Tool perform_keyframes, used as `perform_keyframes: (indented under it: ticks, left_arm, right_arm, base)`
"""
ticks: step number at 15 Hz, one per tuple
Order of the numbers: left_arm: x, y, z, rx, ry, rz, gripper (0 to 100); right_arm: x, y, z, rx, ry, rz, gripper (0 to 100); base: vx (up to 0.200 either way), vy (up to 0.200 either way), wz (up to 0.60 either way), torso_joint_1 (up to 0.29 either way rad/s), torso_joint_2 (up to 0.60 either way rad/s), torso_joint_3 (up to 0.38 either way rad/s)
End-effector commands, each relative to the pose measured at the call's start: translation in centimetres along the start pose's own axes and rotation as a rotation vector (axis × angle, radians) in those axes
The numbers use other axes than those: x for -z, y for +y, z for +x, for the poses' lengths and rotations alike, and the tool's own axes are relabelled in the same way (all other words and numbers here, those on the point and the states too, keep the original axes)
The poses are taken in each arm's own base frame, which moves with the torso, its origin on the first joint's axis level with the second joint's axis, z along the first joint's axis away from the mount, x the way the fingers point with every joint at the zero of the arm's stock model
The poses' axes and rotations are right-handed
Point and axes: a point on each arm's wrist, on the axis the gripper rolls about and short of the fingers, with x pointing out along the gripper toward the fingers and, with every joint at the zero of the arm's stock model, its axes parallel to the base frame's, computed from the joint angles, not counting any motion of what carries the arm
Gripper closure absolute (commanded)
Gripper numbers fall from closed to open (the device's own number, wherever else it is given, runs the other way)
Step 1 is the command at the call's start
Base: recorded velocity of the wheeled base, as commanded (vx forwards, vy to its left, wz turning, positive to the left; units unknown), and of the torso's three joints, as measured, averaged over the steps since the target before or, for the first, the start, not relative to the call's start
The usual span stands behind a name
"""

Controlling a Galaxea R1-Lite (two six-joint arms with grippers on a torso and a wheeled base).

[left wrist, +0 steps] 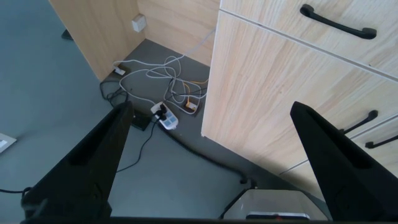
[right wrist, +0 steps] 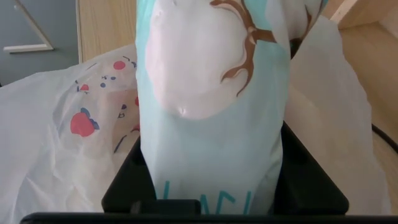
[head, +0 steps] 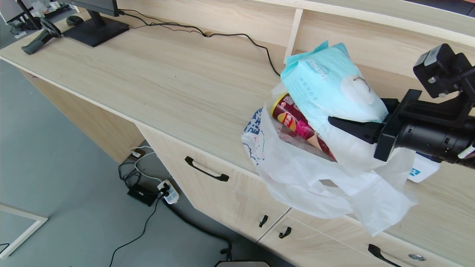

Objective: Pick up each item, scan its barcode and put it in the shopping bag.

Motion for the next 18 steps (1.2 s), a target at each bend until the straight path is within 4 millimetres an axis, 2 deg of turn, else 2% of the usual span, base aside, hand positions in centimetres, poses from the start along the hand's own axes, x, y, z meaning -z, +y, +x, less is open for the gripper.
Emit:
perform_keyframes:
  ticks: [1, 6, 9, 16, 17, 18]
  left_arm:
    - [0.0, 0.0, 0.0, -0.001, -0.002, -0.001, 0]
    - [0.0, 0.0, 0.0, -0.001, 0.001, 0.000, 0]
    - [0.0, 0.0, 0.0, -0.001, 0.000, 0.002, 0]
    - [0.0, 0.0, 0.0, -0.001, 0.000, 0.000, 0]
    - [0.0, 0.0, 0.0, -0.001, 0.001, 0.000, 0]
    - [0.0, 0.0, 0.0, -0.001, 0.000, 0.000, 0]
  right_arm:
    - [0.9, 0.3, 0.1, 0.000, 0.036, 0.008, 100]
    - [-0.2, 0.7, -1.2, 0.059, 0.018, -0.010, 100]
    - [1.4, 2.0, -2.2, 0.050, 0.069, 0.005, 100]
    - [1.5, 1.7, -1.6, 0.097, 0.076, 0.085, 100]
    - [1.6, 1.8, -1.6, 0.107, 0.080, 0.113, 0]
    - [1.6, 1.7, -1.6, 0.110, 0.080, 0.117, 0]
  base:
    - [0.000, 0.000, 0.00, 0.000, 0.00, 0.000]
    - [0.000, 0.000, 0.00, 0.000, 0.00, 0.000]
    - [0.000, 0.000, 0.00, 0.000, 0.00, 0.000]
    - [0.000, 0.000, 0.00, 0.000, 0.00, 0.000]
    - [0.000, 0.000, 0.00, 0.000, 0.00, 0.000]
    - [0.000, 0.000, 0.00, 0.000, 0.00, 0.000]
